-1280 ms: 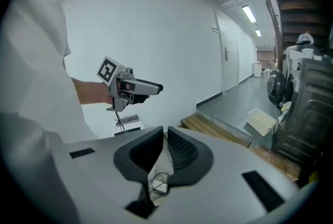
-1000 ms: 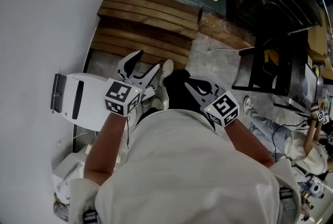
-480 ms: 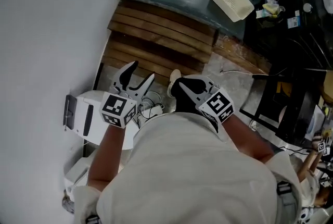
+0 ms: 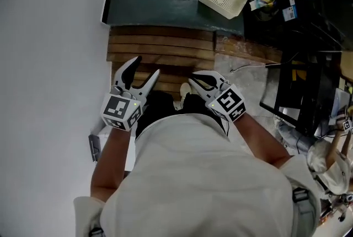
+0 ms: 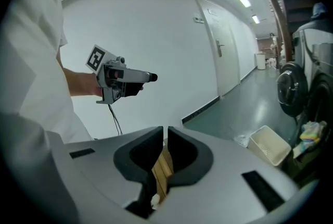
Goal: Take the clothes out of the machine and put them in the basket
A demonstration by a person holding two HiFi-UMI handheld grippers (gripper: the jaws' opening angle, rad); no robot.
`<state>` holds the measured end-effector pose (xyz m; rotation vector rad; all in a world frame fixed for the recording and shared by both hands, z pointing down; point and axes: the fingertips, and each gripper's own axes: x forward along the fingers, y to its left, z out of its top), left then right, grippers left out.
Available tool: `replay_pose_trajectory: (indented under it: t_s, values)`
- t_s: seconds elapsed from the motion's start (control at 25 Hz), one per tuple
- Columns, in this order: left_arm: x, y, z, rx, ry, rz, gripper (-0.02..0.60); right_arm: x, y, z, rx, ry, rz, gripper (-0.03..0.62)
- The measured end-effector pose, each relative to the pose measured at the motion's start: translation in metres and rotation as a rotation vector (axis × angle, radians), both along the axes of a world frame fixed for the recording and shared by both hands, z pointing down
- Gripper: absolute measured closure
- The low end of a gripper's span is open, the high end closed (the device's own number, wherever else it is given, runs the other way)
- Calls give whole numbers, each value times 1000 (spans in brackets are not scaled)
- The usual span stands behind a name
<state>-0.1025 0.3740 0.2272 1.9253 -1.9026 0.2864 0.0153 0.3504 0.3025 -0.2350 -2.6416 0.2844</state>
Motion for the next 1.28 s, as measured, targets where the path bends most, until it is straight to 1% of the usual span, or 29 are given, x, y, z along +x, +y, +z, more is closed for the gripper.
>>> replay_pose_trajectory:
  t_s: [0.16,0.32,0.4,0.52,0.72,0.88,1.0,1.16,1.28]
  values:
    - [3,-52,-2,-18,18,135,316,-2,-23,-9,-21,7,98,565]
    - [6,-98,-3,0,38,262,316,-10,-44,-17,-5,20,184,565]
    - [7,-113,-7,11,47,325,316,-16,-53,-24,10,16,234,565]
    - [3,-133,-16,29,53,413,316,-26,-65,-33,15,38,311,565]
    - [-23,-151,-24,50,44,534,316,-54,-84,-47,38,60,418,565]
    - [-41,-170,-19,78,56,605,316,-74,-100,-53,66,54,500,565]
    - [-43,-188,-14,83,74,640,316,-78,-116,-56,77,67,533,565]
    - [-38,-222,-5,79,73,683,316,-76,-152,-49,58,92,565,565]
    - [-34,-257,5,74,67,697,316,-74,-186,-35,27,115,571,565]
